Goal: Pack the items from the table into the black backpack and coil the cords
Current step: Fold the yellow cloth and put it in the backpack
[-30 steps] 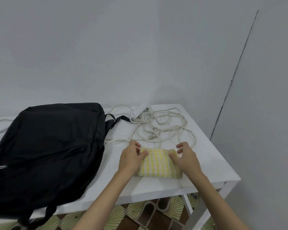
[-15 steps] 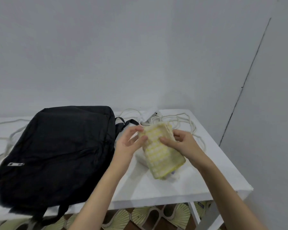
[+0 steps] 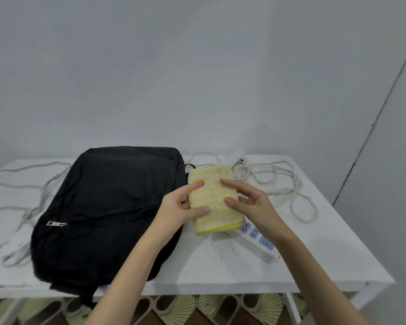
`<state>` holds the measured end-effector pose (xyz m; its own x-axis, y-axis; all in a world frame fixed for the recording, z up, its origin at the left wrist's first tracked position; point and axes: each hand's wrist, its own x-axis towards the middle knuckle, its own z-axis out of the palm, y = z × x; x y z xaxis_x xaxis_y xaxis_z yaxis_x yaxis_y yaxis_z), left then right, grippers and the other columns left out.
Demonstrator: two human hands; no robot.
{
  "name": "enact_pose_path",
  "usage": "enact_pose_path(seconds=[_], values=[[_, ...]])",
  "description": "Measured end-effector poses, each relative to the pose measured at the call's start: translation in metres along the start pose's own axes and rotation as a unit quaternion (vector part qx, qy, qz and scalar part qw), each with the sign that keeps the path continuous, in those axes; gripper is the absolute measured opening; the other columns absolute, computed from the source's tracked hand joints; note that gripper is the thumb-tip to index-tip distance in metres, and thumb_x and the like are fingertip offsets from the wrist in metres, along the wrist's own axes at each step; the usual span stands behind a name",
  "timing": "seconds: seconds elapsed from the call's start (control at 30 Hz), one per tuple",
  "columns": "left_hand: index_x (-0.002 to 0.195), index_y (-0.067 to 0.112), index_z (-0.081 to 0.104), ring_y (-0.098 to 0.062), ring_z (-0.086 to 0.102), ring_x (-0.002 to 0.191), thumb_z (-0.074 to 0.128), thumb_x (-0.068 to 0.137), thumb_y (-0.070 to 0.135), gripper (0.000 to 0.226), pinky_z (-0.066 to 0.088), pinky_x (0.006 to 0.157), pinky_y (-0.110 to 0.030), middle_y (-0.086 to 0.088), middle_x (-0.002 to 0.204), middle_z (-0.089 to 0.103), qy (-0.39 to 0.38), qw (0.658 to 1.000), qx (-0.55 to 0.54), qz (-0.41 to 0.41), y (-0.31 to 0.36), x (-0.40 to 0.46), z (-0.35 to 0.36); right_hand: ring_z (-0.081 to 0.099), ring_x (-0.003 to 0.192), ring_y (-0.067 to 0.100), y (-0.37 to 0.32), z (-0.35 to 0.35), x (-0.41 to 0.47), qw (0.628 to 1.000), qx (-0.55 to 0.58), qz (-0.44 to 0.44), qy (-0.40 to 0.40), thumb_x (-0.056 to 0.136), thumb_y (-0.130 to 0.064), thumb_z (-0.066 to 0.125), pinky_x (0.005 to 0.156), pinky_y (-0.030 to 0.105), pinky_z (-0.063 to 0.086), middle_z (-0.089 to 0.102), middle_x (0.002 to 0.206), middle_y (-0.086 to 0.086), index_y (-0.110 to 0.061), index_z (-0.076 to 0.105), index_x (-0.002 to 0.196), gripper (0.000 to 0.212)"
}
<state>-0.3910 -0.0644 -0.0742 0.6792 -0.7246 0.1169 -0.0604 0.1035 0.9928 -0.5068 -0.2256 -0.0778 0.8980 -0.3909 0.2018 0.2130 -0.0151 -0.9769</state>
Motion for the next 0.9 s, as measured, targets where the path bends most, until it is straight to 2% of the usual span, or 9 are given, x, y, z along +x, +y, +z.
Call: enact_pose_path(seconds=[0.1, 0.23, 0.3, 0.43, 0.53, 0.6, 0.67, 0.73, 0.9], values=[[0.128, 0.016, 0.053, -0.009, 0.067, 0.098, 0.078, 0.066, -0.008, 0.071, 0.054, 0.081, -0.021, -0.001, 0.112, 0.066, -0.015, 0.996, 0.086, 0.005, 0.001, 0.004, -0.014, 0.064, 0.106, 0.011, 0.001, 0.008, 0.005, 0.999, -0.029, 0.016, -0.008, 0.086, 0.0, 0.06, 0.082, 0.021, 0.052, 0.065, 0.119, -0.002, -0.013, 0.062, 0.12, 0.036], [0.129, 0.022, 0.054, -0.02, 0.064, 0.098, 0.079, 0.071, 0.004, 0.066, 0.053, 0.088, -0.032, -0.003, 0.112, 0.063, 0.009, 0.965, 0.261, 0.034, 0.002, 0.013, -0.032, 0.064, 0.095, -0.001, 0.003, 0.027, 0.013, 0.994, -0.09, 0.052, -0.015, 0.085, 0.003, 0.062, 0.08, 0.016, 0.051, 0.062, 0.116, -0.001, -0.008, 0.047, 0.132, 0.051], [0.129, 0.023, 0.056, -0.01, 0.06, 0.091, 0.075, 0.075, 0.009, 0.058, 0.05, 0.086, -0.026, 0.003, 0.111, 0.061, 0.008, 0.946, 0.32, 0.058, 0.005, 0.015, -0.043, 0.064, 0.093, 0.0, 0.004, 0.035, 0.018, 0.992, -0.106, 0.067, -0.026, 0.078, 0.004, 0.069, 0.08, 0.017, 0.052, 0.062, 0.115, -0.001, -0.009, 0.044, 0.134, 0.062], [0.116, 0.027, 0.063, -0.012, 0.044, 0.098, 0.072, 0.081, 0.019, 0.037, 0.034, 0.084, -0.014, 0.002, 0.106, 0.054, -0.016, 0.908, 0.402, 0.116, 0.011, 0.019, -0.073, 0.063, 0.077, 0.001, -0.002, 0.055, 0.026, 0.98, -0.188, 0.058, -0.03, 0.069, -0.006, 0.08, 0.072, 0.018, 0.053, 0.067, 0.092, -0.004, -0.02, 0.062, 0.107, 0.044], [0.106, 0.026, 0.064, -0.006, 0.04, 0.112, 0.069, 0.084, 0.025, 0.022, 0.032, 0.092, -0.011, 0.009, 0.118, 0.05, -0.062, 0.925, 0.357, 0.116, 0.02, 0.022, -0.097, 0.053, 0.067, 0.008, -0.004, 0.068, 0.034, 0.971, -0.239, 0.026, -0.005, 0.067, -0.027, 0.083, 0.063, 0.022, 0.043, 0.059, 0.075, -0.002, -0.022, 0.072, 0.078, 0.017], [0.107, 0.016, 0.062, -0.002, 0.057, 0.1, 0.063, 0.089, 0.023, 0.019, 0.044, 0.087, -0.016, 0.006, 0.109, 0.063, -0.107, 0.958, 0.25, 0.089, 0.027, 0.021, -0.106, 0.056, 0.072, 0.007, -0.008, 0.078, 0.039, 0.98, -0.198, 0.022, 0.02, 0.067, -0.03, 0.082, 0.066, 0.02, 0.043, 0.061, 0.079, -0.004, -0.02, 0.072, 0.071, 0.014], [0.111, 0.012, 0.057, -0.005, 0.065, 0.083, 0.058, 0.091, 0.018, 0.021, 0.05, 0.073, -0.017, -0.002, 0.097, 0.069, -0.088, 0.985, 0.138, 0.048, 0.032, 0.019, -0.107, 0.066, 0.083, 0.011, -0.009, 0.088, 0.043, 0.993, -0.107, 0.045, 0.003, 0.068, -0.03, 0.082, 0.072, 0.019, 0.049, 0.07, 0.087, -0.003, -0.016, 0.072, 0.084, 0.024], [0.114, 0.013, 0.053, -0.006, 0.066, 0.076, 0.058, 0.091, 0.017, 0.024, 0.051, 0.067, -0.017, -0.004, 0.093, 0.071, -0.046, 0.994, 0.095, 0.031, 0.034, 0.021, -0.115, 0.068, 0.094, 0.021, -0.008, 0.105, 0.051, 0.996, -0.035, 0.08, -0.025, 0.068, -0.03, 0.08, 0.08, 0.031, 0.054, 0.072, 0.099, 0.007, -0.008, 0.067, 0.103, 0.043], [0.121, 0.022, 0.051, -0.011, 0.068, 0.086, 0.079, 0.07, 0.033, 0.059, 0.053, 0.077, -0.024, 0.001, 0.107, 0.069, -0.07, 0.992, 0.103, 0.013, 0.04, 0.028, -0.157, 0.067, 0.083, 0.018, -0.003, 0.144, 0.067, 0.996, -0.022, 0.084, 0.035, 0.06, -0.022, 0.081, 0.07, 0.032, 0.053, 0.068, 0.087, 0.003, -0.01, 0.06, 0.099, 0.046]])
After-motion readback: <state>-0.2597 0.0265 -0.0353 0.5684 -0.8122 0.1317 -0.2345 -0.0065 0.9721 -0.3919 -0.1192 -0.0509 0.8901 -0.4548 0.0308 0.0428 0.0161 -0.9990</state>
